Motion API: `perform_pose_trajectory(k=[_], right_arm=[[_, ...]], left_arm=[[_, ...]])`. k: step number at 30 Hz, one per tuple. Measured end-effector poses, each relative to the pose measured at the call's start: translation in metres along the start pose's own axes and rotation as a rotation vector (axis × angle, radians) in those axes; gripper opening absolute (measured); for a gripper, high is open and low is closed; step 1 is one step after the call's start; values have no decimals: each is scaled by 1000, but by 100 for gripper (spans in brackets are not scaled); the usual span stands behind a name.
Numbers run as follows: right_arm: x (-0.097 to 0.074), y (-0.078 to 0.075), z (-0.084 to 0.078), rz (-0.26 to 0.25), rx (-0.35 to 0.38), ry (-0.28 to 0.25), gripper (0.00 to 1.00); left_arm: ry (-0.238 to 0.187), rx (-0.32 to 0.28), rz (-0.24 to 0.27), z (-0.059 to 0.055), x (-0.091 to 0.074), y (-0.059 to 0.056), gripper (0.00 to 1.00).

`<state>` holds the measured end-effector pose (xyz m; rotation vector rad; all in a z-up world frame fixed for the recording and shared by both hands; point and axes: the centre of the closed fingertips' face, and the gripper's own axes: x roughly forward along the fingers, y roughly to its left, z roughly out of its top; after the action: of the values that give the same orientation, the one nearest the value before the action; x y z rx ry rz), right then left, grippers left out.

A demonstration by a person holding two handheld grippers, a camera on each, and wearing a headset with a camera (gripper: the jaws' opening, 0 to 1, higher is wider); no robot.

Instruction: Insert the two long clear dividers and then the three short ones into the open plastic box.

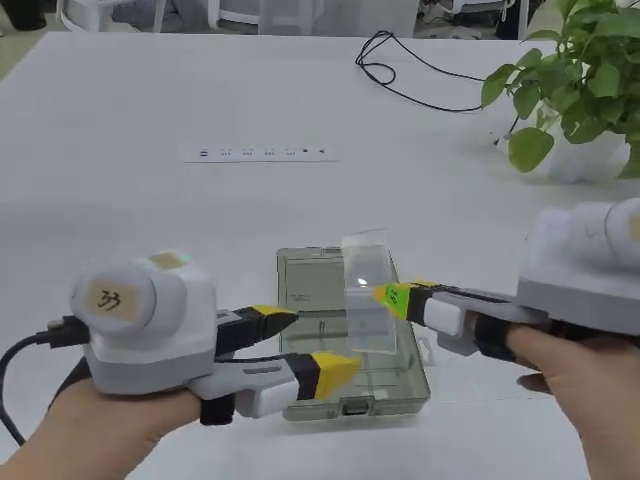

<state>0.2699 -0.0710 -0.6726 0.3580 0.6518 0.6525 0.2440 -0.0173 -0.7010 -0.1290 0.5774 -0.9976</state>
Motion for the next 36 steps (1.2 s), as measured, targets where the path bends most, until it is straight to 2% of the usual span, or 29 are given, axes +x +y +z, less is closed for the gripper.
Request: perform_pose_trajectory(k=[5, 7, 10, 15, 20, 26, 29, 36], right_arm=[[-1, -15, -4, -48, 24, 47, 7], [-1, -18, -6, -50, 62, 71, 7], [-1, -24, -6, -76, 74, 101, 7], [1, -29, -10, -103, 108, 153, 7], [4, -37, -16, -154, 117, 221, 7], [8, -46, -29, -212, 138, 318, 7], [10, -57, -36, -230, 165, 346, 7], [14, -58, -45, -257, 211, 398, 7]], left_arm=[[25, 45, -17, -10, -3, 4, 64], [45, 66, -26, -15, -4, 5, 67], [69, 104, -37, -22, -6, 7, 74], [101, 129, -37, -31, -8, 12, 79], [122, 144, -43, -38, -10, 15, 86], [142, 157, -51, -44, -11, 16, 89], [147, 159, -56, -47, -11, 16, 90], [152, 160, -71, -51, -12, 17, 91]])
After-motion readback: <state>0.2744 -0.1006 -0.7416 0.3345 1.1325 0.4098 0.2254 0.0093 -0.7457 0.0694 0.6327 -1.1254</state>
